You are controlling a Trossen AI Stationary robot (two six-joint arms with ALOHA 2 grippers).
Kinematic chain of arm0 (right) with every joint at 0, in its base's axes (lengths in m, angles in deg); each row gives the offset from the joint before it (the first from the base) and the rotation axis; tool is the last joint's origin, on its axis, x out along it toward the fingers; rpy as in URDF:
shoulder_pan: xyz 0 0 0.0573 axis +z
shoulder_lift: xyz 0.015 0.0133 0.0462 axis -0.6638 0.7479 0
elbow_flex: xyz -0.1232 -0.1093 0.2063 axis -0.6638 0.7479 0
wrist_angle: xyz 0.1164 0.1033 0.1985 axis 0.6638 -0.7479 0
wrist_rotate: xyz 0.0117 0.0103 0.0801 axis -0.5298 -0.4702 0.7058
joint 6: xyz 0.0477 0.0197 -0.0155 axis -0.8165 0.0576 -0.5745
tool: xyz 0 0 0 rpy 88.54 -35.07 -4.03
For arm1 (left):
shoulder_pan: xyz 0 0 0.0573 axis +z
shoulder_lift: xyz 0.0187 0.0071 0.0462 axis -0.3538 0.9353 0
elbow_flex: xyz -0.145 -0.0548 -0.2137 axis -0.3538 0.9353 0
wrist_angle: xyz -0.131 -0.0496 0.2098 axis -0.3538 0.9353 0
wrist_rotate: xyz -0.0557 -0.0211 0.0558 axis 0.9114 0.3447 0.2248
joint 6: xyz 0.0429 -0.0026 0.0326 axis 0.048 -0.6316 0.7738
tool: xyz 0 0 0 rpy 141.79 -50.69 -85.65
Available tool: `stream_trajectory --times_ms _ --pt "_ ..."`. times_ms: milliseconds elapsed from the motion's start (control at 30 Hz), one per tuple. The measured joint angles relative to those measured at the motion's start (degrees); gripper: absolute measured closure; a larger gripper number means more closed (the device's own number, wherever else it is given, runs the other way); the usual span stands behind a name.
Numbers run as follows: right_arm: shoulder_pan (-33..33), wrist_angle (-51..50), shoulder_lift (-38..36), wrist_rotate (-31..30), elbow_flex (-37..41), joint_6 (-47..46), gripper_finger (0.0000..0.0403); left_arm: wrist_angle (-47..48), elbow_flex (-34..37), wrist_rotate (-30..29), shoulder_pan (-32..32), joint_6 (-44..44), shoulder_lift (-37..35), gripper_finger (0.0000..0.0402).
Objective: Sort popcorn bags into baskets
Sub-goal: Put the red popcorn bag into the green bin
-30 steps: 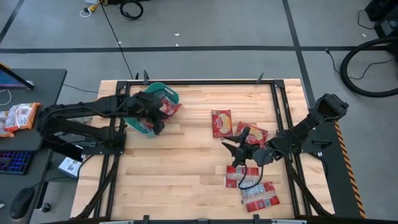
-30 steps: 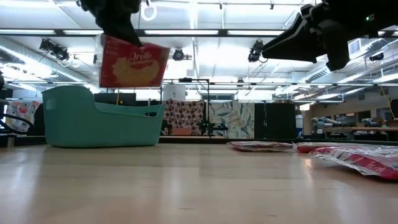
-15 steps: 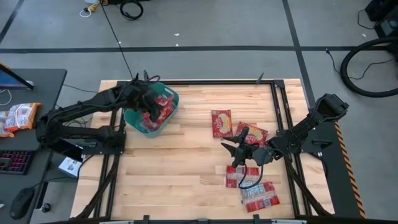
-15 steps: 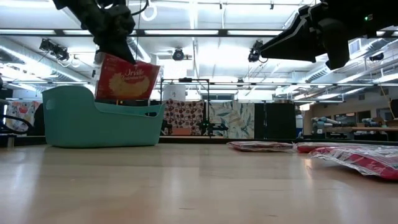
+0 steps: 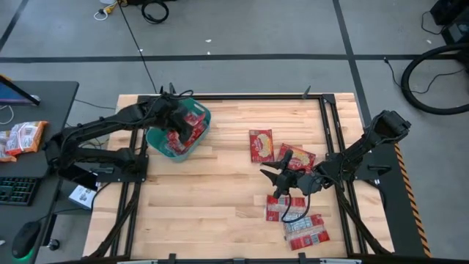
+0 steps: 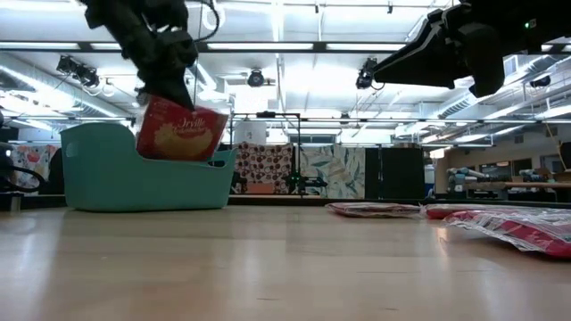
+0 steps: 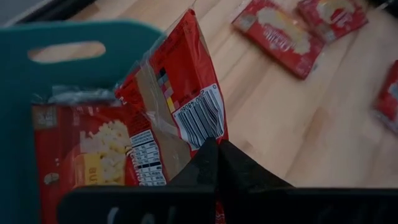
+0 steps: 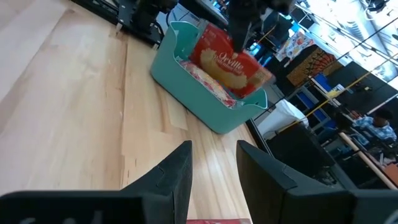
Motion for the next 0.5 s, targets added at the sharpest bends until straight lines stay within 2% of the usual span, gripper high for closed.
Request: stream_trajectory --times_ms 167,333,500 --pt "0.0 0.0 0.0 0.0 0.0 -0.2 0.0273 -3.9 4.3 2.4 1.2 -1.2 0.0 0.0397" --pt "0.0 0.0 0.0 0.2 0.0 -0.3 0.0273 -8.3 7.7 8.0 3.4 -2.7 0.0 0.0397" --pt "0.0 0.0 0.0 0.6 0.0 -0.6 0.0273 -9.3 9.3 9.5 6.4 -2.7 0.0 0.0397"
